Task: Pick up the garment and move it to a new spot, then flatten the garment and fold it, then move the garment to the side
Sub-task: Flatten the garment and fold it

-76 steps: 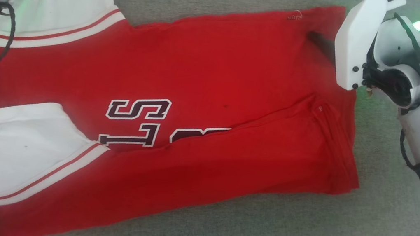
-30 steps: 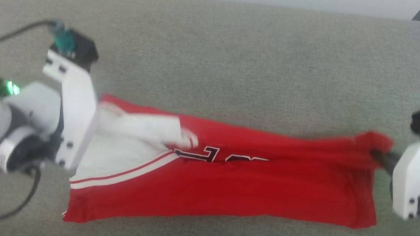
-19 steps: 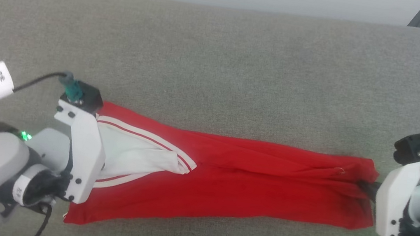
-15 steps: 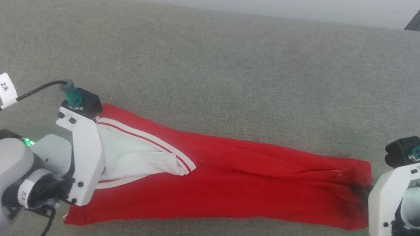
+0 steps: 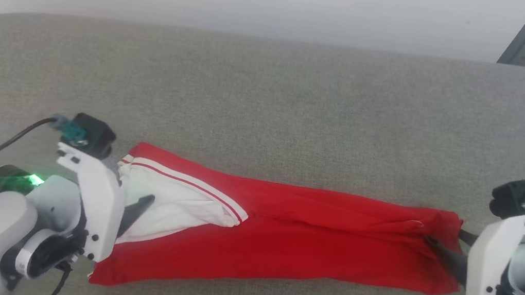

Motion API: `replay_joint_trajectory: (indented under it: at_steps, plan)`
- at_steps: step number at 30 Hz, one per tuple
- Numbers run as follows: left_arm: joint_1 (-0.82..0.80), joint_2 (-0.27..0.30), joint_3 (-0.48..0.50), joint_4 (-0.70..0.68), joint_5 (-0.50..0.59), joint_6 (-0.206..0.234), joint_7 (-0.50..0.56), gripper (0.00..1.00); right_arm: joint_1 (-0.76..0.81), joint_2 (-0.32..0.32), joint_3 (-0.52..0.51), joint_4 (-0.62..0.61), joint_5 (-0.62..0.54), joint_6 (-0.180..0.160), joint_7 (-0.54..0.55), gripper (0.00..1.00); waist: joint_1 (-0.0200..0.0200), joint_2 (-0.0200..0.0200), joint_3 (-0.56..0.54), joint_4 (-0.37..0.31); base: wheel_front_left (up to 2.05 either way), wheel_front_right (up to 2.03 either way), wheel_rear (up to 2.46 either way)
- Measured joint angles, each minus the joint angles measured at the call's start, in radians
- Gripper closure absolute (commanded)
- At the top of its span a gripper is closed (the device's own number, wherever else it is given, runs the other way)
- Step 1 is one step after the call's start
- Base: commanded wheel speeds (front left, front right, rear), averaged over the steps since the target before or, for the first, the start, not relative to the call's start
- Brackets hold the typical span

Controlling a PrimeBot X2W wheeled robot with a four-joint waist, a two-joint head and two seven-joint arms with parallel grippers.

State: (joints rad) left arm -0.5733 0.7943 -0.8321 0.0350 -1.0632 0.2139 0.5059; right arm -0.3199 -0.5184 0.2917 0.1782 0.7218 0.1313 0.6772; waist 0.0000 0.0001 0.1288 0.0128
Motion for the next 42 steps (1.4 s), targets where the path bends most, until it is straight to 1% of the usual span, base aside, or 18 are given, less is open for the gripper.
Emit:
replay_joint_trajectory:
  at_steps: [6, 7, 9, 13, 14, 16, 20, 24, 26, 30, 31, 32, 33, 37, 39, 42]
  plan:
    - [0.060, 0.007, 0.049, -0.002, 0.041, -0.011, -0.213, 0.00, 0.032, 0.003, -0.078, -0.003, -0.011, 0.000, 0.020, 0.00, 0.0000, 0.0000, -0.006, 0.011, 0.00, 0.00, 0.00]
    - [0.060, 0.007, 0.049, -0.002, 0.041, -0.011, -0.213, 0.00, 0.032, 0.003, -0.078, -0.003, -0.011, 0.000, 0.020, 0.00, 0.0000, 0.0000, -0.006, 0.011, 0.00, 0.00, 0.00]
    - [0.080, 0.001, 0.067, 0.007, 0.054, -0.012, -0.283, 0.00, 0.034, 0.014, -0.100, 0.008, -0.011, 0.000, 0.030, 0.00, 0.0000, -0.0001, -0.006, 0.016, 0.00, 0.00, 0.00]
    - [0.124, -0.022, 0.105, 0.048, 0.071, -0.006, -0.432, 0.00, 0.041, 0.019, -0.133, 0.038, -0.036, 0.000, 0.049, 0.00, 0.0000, 0.0000, -0.004, 0.033, 0.00, 0.00, 0.00]
    - [0.134, -0.028, 0.114, 0.061, 0.073, 0.002, -0.468, 0.00, 0.041, 0.023, -0.143, 0.051, -0.035, 0.000, 0.054, 0.00, 0.0000, 0.0000, -0.003, 0.037, 0.00, 0.00, 0.00]
    - [0.157, -0.043, 0.137, 0.086, 0.082, 0.002, -0.553, 0.00, 0.044, 0.029, -0.151, 0.070, -0.035, -0.001, 0.067, 0.00, 0.0000, 0.0000, 0.000, 0.047, 0.00, 0.00, 0.00]
    - [0.200, -0.069, 0.167, 0.141, 0.091, 0.010, -0.685, 0.00, 0.043, 0.039, -0.167, 0.109, -0.033, -0.001, 0.093, 0.00, 0.0000, 0.0000, 0.008, 0.066, 0.00, 0.00, 0.00]
    - [0.225, -0.097, 0.207, 0.187, 0.095, -0.003, -0.749, 0.00, 0.028, 0.041, -0.168, 0.158, -0.027, -0.001, 0.103, 0.00, 0.0000, 0.0000, 0.020, 0.083, 0.00, 0.00, 0.00]
    - [0.235, -0.115, 0.236, 0.209, 0.107, -0.010, -0.760, 0.00, 0.015, 0.044, -0.164, 0.188, -0.027, -0.001, 0.102, 0.00, 0.0000, 0.0000, 0.028, 0.092, 0.00, 0.00, 0.00]
    - [0.266, -0.164, 0.311, 0.230, 0.152, -0.042, -0.765, 0.00, -0.024, 0.056, -0.148, 0.247, -0.014, -0.001, 0.100, 0.00, 0.0000, -0.0001, 0.041, 0.105, 0.00, 0.00, 0.00]
    - [0.268, -0.184, 0.341, 0.227, 0.163, -0.054, -0.765, 0.00, -0.032, 0.056, -0.138, 0.260, -0.009, -0.001, 0.106, 0.33, 0.0000, -0.0001, 0.045, 0.108, 0.00, 0.00, 0.00]
    - [0.272, -0.199, 0.366, 0.225, 0.185, -0.066, -0.767, 0.00, -0.040, 0.057, -0.132, 0.271, 0.000, -0.001, 0.111, 0.81, 0.0000, 0.0000, 0.048, 0.111, 0.00, 0.00, 0.00]
    - [0.283, -0.212, 0.388, 0.225, 0.206, -0.078, -0.767, 0.00, -0.047, 0.060, -0.126, 0.277, 0.016, -0.002, 0.113, 1.00, 0.0000, 0.0000, 0.051, 0.113, 0.00, 0.00, 0.00]
    - [0.324, -0.268, 0.481, 0.228, 0.274, -0.117, -0.767, 0.00, -0.065, 0.073, -0.102, 0.284, 0.073, -0.003, 0.122, 1.00, 0.0000, 0.0000, 0.062, 0.120, 0.00, 0.00, 0.00]
    - [0.330, -0.294, 0.528, 0.226, 0.306, -0.141, -0.767, 0.00, -0.069, 0.068, -0.101, 0.288, 0.096, -0.002, 0.115, 1.00, 0.0000, 0.0000, 0.067, 0.122, 0.00, 0.00, 0.00]
    - [0.352, -0.323, 0.573, 0.237, 0.344, -0.168, -0.767, 0.00, -0.075, 0.055, -0.103, 0.292, 0.111, 0.000, 0.096, 1.00, 0.0000, 0.0000, 0.073, 0.121, 0.00, 0.00, 0.00]
